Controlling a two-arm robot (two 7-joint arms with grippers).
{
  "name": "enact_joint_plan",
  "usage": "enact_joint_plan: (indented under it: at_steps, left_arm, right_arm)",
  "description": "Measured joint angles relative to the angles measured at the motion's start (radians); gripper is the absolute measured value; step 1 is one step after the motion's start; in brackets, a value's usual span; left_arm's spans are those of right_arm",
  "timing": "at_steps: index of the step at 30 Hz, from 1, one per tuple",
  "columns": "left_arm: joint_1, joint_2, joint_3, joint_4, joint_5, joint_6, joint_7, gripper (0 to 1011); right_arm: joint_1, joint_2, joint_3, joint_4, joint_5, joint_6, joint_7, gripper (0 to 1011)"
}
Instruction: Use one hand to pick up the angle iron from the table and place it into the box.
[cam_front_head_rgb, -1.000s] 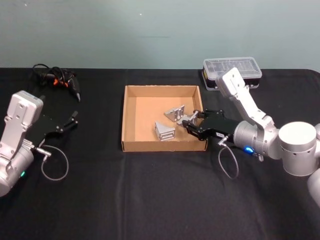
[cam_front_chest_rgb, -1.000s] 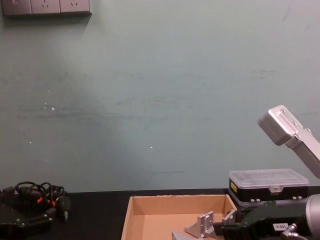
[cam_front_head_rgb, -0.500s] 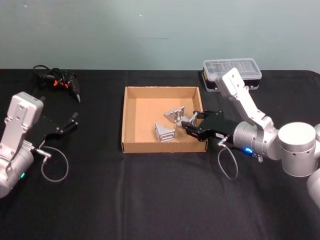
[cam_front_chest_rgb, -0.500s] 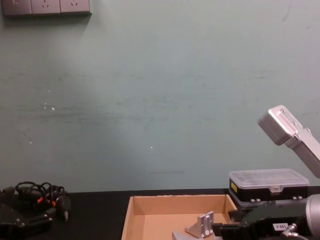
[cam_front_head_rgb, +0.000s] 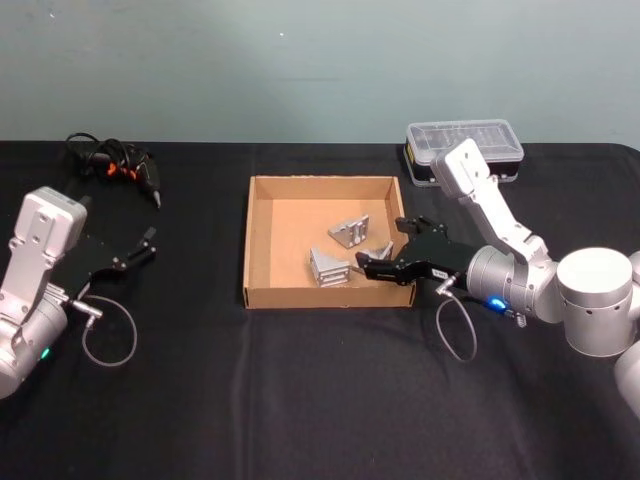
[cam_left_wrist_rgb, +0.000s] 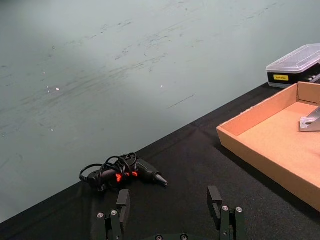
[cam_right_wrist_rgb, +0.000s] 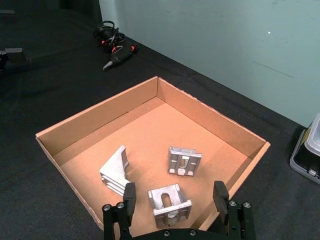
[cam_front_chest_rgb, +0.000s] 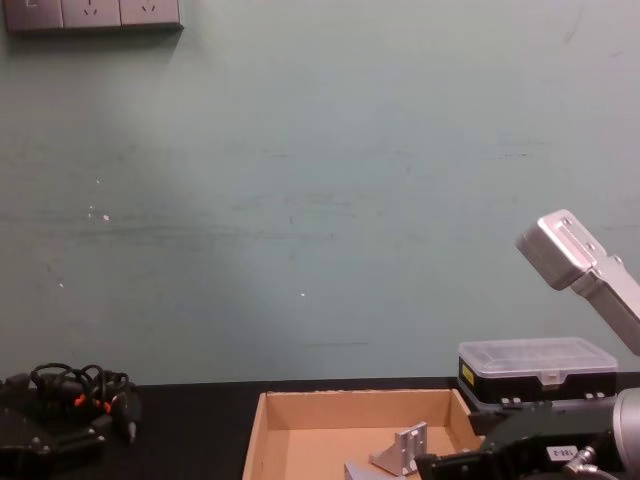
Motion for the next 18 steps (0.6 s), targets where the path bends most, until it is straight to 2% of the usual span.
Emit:
enact_joint_plan:
  at_steps: [3,12,18]
  left_arm:
    - [0.0,0.0,0.0,0.0,0.0,0.0,0.0,1011]
    - [0.0,0.0,0.0,0.0,0.0,0.0,0.0,1011]
    - [0.0,0.0,0.0,0.0,0.0,0.0,0.0,1011]
  right_arm:
    - [0.0,0.0,0.0,0.0,0.0,0.0,0.0,1000]
    - [-0.002,0.002,0.0,-0.004,-0.001,-0.002,-0.002,1000]
    - [-0.02,0.014,0.004,-0.047,0.001,-0.009,-0.007,1000]
